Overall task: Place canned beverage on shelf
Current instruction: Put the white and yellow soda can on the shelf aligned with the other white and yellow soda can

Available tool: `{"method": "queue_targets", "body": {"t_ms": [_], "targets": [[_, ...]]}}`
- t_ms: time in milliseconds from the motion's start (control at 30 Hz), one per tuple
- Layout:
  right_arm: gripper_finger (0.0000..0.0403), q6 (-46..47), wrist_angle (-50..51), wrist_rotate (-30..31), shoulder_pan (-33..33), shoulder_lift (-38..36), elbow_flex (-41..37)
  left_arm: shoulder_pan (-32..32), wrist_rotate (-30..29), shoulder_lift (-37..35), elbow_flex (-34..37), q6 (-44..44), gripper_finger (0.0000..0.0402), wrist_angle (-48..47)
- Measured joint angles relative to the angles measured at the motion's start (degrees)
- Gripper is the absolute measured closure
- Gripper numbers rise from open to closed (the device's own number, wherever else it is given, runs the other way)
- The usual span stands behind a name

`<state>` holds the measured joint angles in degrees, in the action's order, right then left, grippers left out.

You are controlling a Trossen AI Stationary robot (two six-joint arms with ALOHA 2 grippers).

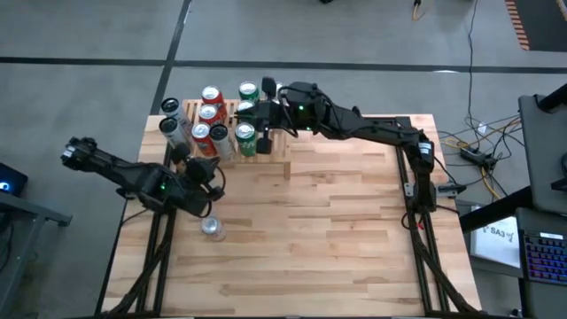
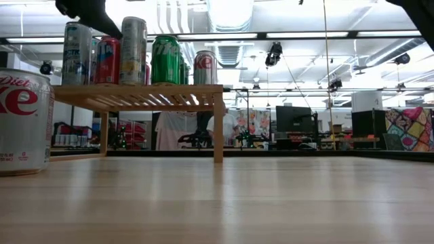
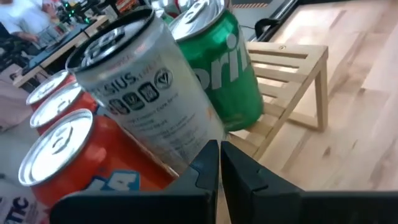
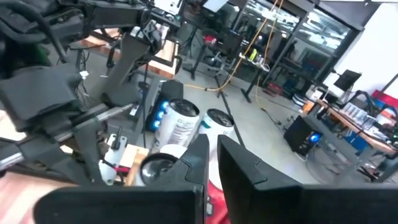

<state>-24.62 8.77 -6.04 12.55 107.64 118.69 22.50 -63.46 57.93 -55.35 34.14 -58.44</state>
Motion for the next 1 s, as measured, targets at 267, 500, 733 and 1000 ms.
{"method": "queue_targets", "body": {"t_ms": [267,500,733,1000], "targets": [[0.0381,-0.7,-0.5,-3.1,2.1,0.1,0.8,-2.8,0.6,-0.5,0.0,-10.6,0.0401,8.9],[0.0381,2.8,-1.1,-15.8,4.6,0.5,0.8,-5.4,0.6,-0.5,0.0,-11.6,0.0401,8.8],[0.0381,4.3,-3.5,-17.6,5.5,4.5,0.9,-6.2,0.6,-0.5,0.0,-12.6,0.0402,8.8],[0.0381,2.5,-3.3,-14.8,5.5,7.0,0.9,-9.1,0.5,-0.4,0.0,-13.3,0.0401,8.8]]}}
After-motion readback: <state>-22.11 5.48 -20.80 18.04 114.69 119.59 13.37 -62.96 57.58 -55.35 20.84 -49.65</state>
